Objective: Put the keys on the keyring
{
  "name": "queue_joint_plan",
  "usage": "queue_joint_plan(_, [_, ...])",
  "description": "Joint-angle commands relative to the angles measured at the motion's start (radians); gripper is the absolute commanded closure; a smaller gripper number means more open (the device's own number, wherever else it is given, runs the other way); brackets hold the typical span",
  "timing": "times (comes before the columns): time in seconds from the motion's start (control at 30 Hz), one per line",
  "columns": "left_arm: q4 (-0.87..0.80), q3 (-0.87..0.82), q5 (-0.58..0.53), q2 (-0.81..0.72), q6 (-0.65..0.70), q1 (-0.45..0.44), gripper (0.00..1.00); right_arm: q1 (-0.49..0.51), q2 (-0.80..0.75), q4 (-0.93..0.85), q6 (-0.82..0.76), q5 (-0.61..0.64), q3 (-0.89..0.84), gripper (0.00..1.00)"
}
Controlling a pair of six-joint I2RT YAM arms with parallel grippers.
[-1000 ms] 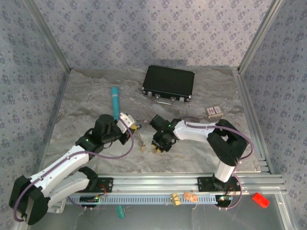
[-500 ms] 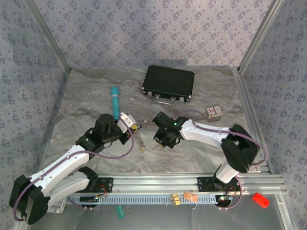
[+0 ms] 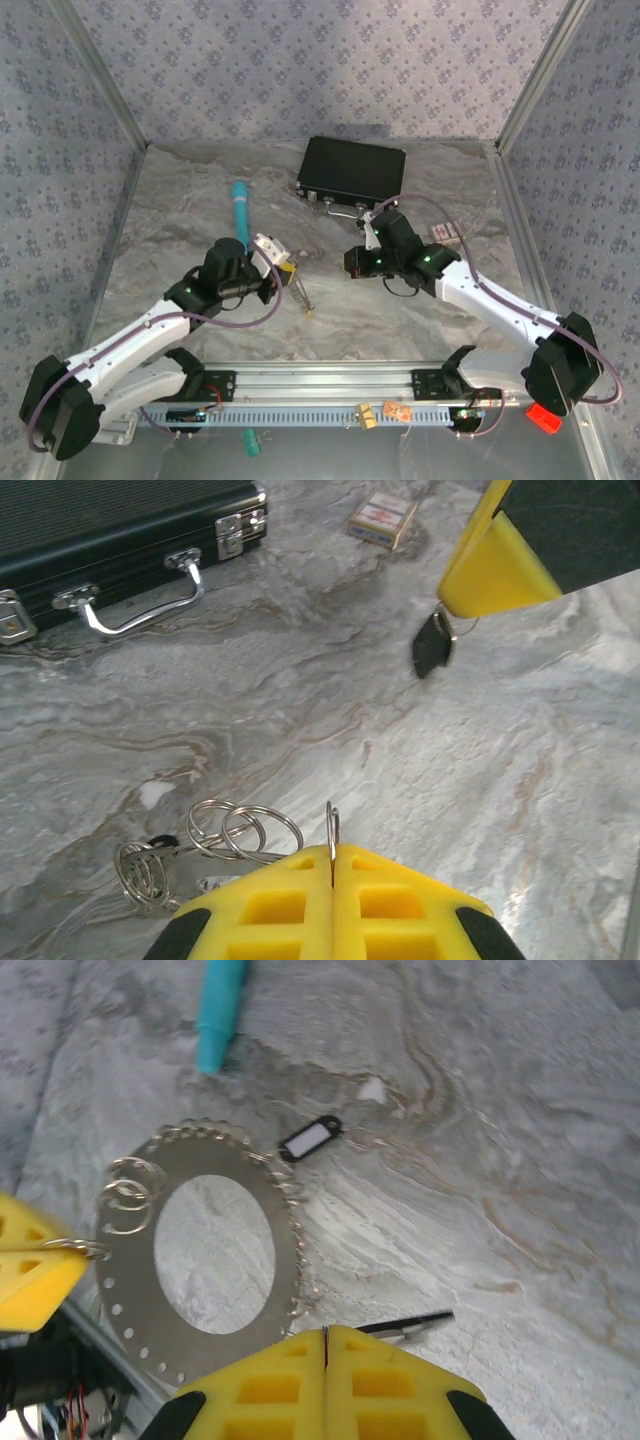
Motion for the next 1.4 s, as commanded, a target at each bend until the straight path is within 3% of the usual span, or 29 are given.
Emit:
queue_joint_plan(0.0, [0.084, 0.038, 0.077, -0.002, -0.077, -0.018, 1.00, -0.025, -0.036, 0.089, -0.182, -0.188, -0.034, 1.00])
queue_joint_plan(0.17, [0.119, 0.039, 0.107, 0.026, -0.171, -0.059, 1.00, -0.023, -0.051, 0.128, -0.274, -0.301, -0.049, 1.00])
queue_joint_plan(0.37, [0.137, 0.036, 0.114, 0.064, -0.224, -0.089, 1.00, -0.015, -0.046, 0.091, -0.370, -0.332, -0.034, 1.00])
queue_joint_plan(0.97, [0.160, 0.034, 0.148, 0.091, -0.191, -0.091, 1.00, 0.099, 0.087, 0.011, -0.482, -0.231, 0.098, 1.00])
queue_joint_plan(1.37, [0.160, 0.031, 0.165, 0.093, -0.193, -0.092, 1.00, 0.116, 0.113, 0.037, -0.468, -0.175, 0.110, 1.00])
